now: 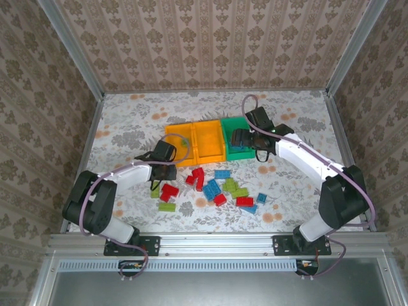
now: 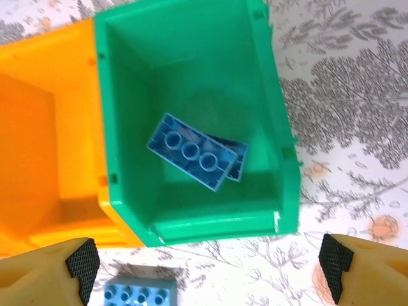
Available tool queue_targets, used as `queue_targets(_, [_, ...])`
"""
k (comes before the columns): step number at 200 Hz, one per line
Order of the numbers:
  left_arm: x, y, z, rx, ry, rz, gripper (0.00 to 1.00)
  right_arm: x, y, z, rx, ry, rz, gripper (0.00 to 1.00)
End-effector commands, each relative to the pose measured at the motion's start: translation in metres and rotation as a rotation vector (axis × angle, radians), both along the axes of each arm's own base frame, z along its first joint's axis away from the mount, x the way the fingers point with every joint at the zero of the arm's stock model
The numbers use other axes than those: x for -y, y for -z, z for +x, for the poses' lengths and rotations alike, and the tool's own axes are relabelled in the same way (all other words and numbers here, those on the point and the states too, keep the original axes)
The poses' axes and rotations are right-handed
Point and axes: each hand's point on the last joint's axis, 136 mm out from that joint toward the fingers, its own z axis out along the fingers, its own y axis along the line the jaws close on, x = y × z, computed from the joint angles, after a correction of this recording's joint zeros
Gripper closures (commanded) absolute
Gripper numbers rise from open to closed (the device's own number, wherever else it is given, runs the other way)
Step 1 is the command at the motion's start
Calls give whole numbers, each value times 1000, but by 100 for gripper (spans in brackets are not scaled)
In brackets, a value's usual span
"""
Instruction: Sort the legos into containers by color
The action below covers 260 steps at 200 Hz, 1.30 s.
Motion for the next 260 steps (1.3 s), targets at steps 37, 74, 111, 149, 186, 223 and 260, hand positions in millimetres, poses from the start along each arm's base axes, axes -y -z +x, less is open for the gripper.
queue_targets(37, [14,-67,6,135,21,-67,79,23,37,-50,-97,-4,-59,7])
queue_targets(74, [27,-106,15,206,33,-118,79,16,46,-77,-120,-50,-14,8])
queue_targets(111, [35,-125,39,254,54,-106,77,6,49,-105,-143,-146,29,10])
queue_targets(149, [47,-110,74,196,64,-126,76,12,54,-134,-224,-107,28,10])
queue_targets(186, [53,-92,91,165,60,-109,66,4,63,-165,-304,-61,25,9])
queue_targets(223, [55,-93,93,170,54,-114,46,-2,79,-193,-373,-38,-18,7])
queue_targets(260, [60,-100,89,190,84,-78,34,-9,85,-208,-401,-30,-30,7])
